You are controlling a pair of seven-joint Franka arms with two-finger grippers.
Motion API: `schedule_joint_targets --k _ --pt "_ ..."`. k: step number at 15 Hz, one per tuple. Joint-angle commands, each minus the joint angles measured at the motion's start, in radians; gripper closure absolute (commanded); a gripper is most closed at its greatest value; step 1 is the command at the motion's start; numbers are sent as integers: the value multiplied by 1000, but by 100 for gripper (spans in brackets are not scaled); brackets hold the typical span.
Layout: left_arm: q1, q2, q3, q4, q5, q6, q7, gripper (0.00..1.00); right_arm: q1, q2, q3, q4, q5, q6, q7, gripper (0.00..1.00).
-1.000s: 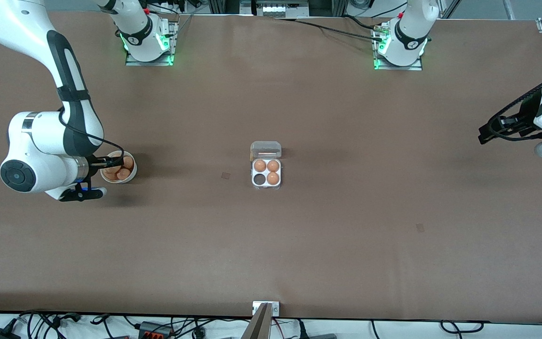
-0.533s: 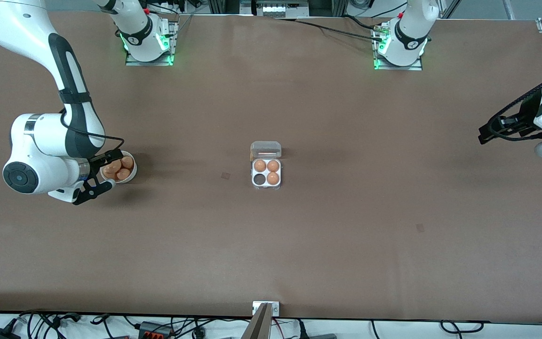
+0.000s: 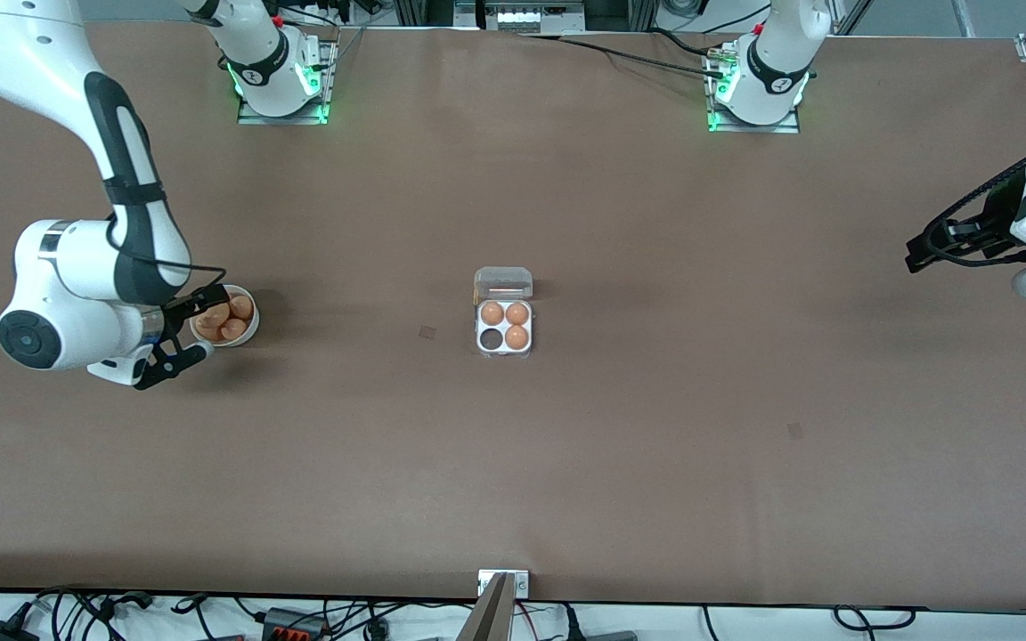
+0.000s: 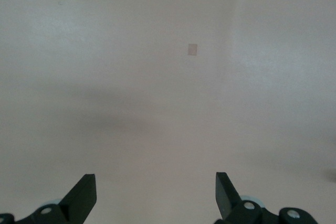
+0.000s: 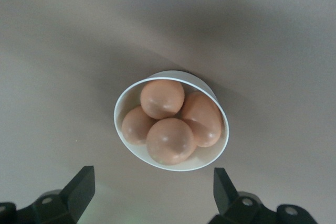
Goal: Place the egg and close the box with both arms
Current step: 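Lower the right gripper into the bowl and grasp one brown egg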
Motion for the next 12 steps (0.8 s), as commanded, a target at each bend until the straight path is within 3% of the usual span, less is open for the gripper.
schedule_joint_targets --k 1,9,12 --pt "7 -13 -2 -10 -18 -1 29 0 -35 16 7 11 87 4 -16 0" --pt "7 -13 -2 -10 -18 -1 29 0 -53 62 0 25 210 4 574 0" --pt "7 -13 0 -10 -18 -2 28 0 -84 92 -1 34 275 6 677 0"
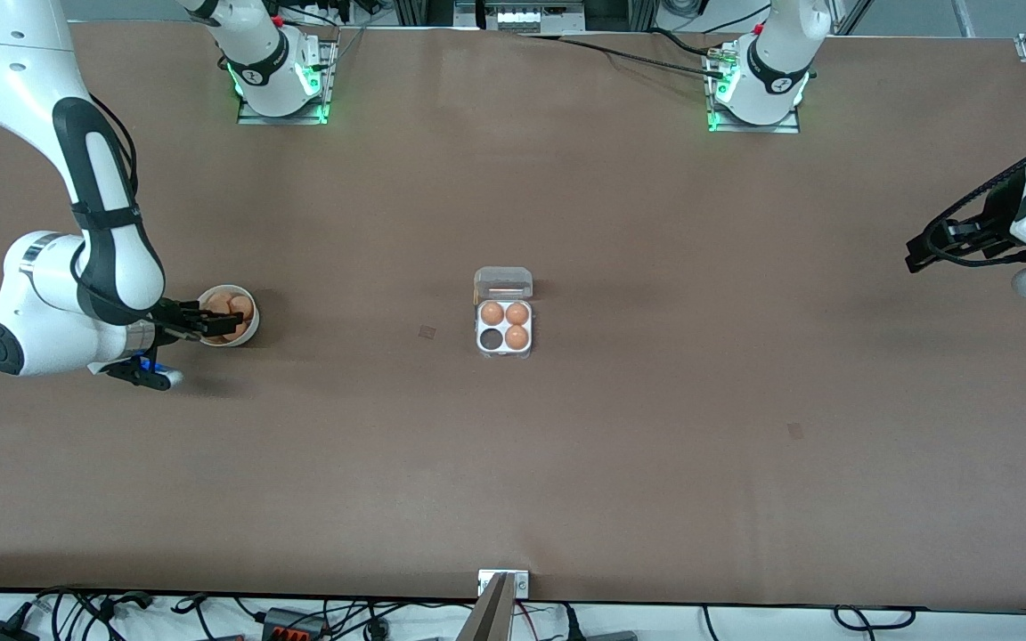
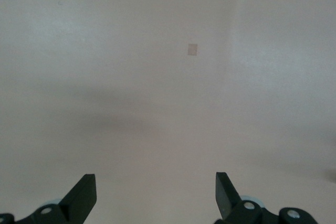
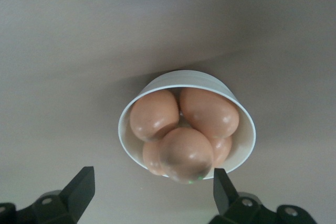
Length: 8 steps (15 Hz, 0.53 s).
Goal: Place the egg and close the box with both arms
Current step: 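Lower the right gripper into the bowl and grasp one brown egg, then lift the egg and carry it with the right gripper to the carton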
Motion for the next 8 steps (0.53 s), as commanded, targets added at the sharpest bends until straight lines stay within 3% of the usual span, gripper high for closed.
schedule_joint_targets --k 1,8 --pt "8 -13 -2 -10 -18 -2 28 0 -52 45 5 31 97 -4 58 0" --pt "8 -13 0 -10 -18 -1 28 0 -89 53 5 31 106 -13 47 2"
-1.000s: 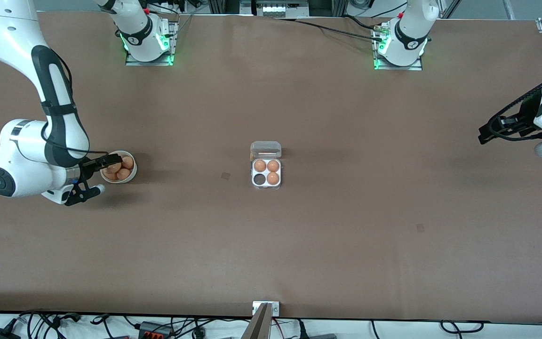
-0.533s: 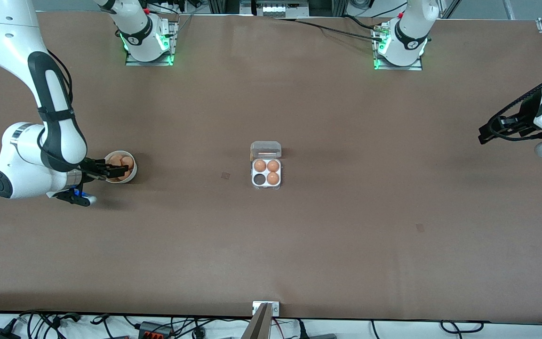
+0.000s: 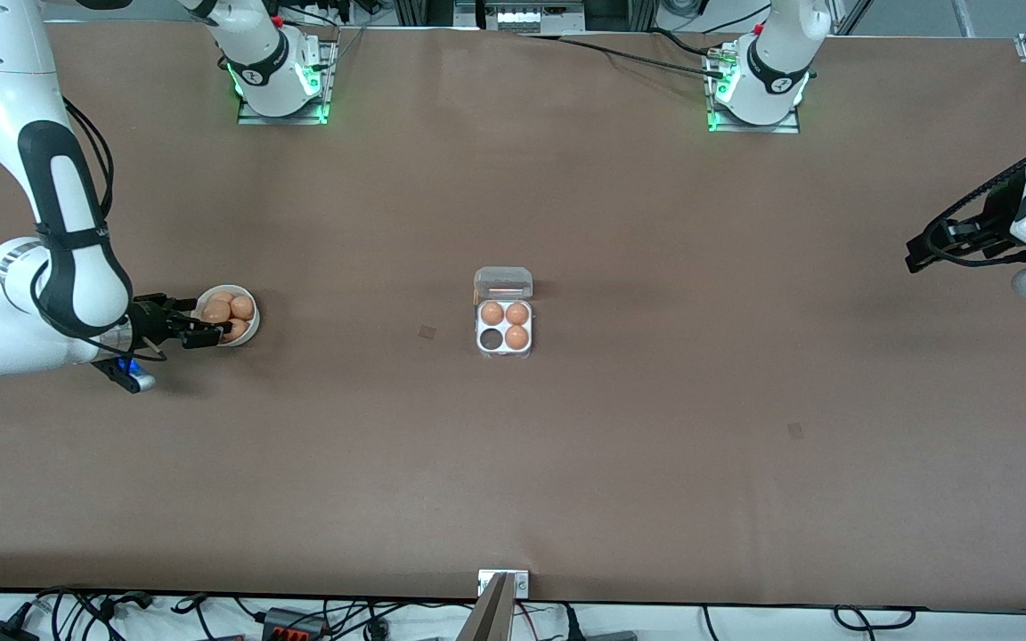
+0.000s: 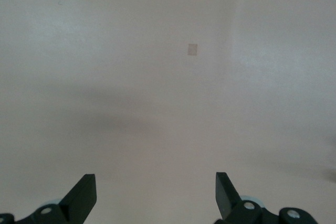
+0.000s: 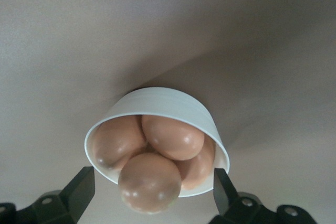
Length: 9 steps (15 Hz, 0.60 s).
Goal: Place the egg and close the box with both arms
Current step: 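Lift the egg and carry it with the right gripper to the carton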
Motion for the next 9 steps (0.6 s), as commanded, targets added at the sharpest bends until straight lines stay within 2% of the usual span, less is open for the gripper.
schedule_joint_targets --k 1,4,9 --pt "8 -13 0 -10 -18 -2 28 0 -8 7 11 21 17 -17 12 16" --pt "8 -13 0 -10 -18 -2 29 0 -8 7 11 21 17 -18 7 59" --pt "7 -13 0 -10 -18 -2 29 0 -5 3 11 27 17 -34 -5 88"
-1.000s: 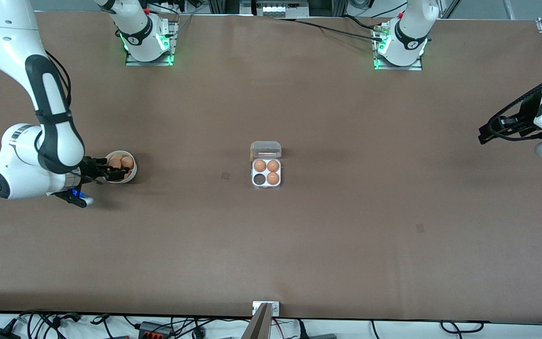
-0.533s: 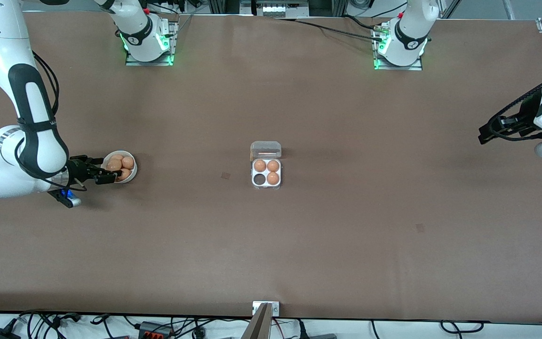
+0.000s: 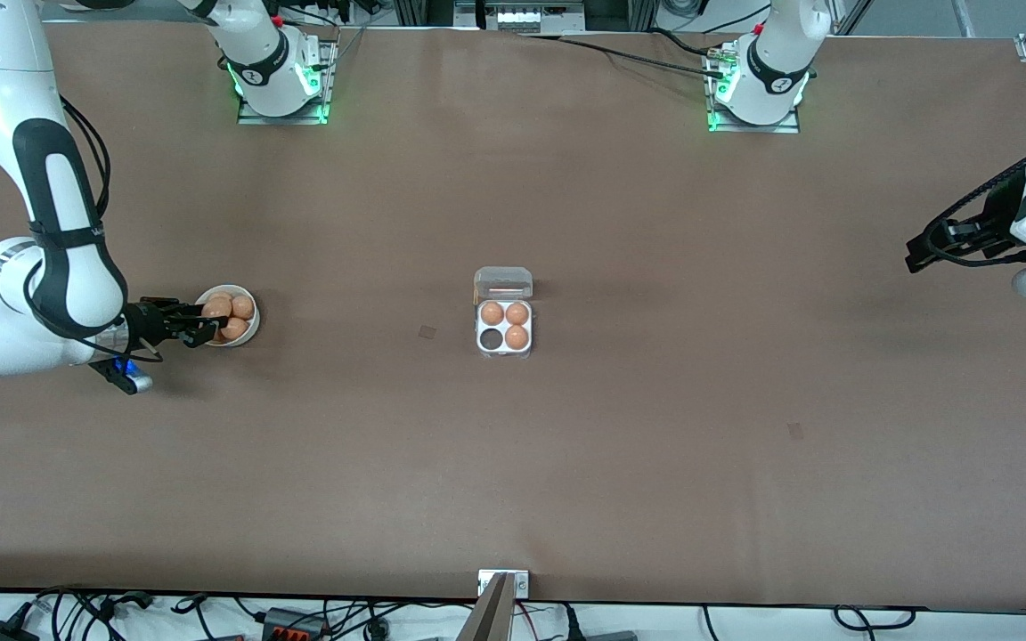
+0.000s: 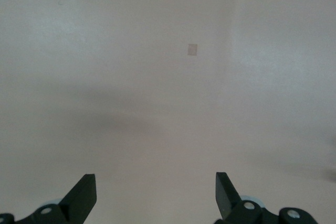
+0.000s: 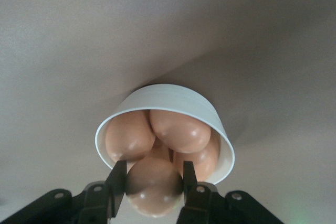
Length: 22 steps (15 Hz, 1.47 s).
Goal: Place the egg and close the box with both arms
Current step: 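Lift the egg and carry it with the right gripper to the carton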
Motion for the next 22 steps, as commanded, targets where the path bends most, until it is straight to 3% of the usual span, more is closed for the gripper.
schedule_joint_targets --k 1,9,15,22 --pt "8 -13 0 -10 -18 -2 29 0 -5 5 11 35 11 -33 -5 91" --pt "8 -13 0 -10 -18 -2 29 0 36 3 17 289 -5 -211 -34 94" --pt "8 -13 0 -10 -18 -2 29 0 299 -4 14 400 -108 -179 -66 100" --pt "8 -13 0 -10 -18 -2 29 0 496 -3 9 402 -166 -32 10 100"
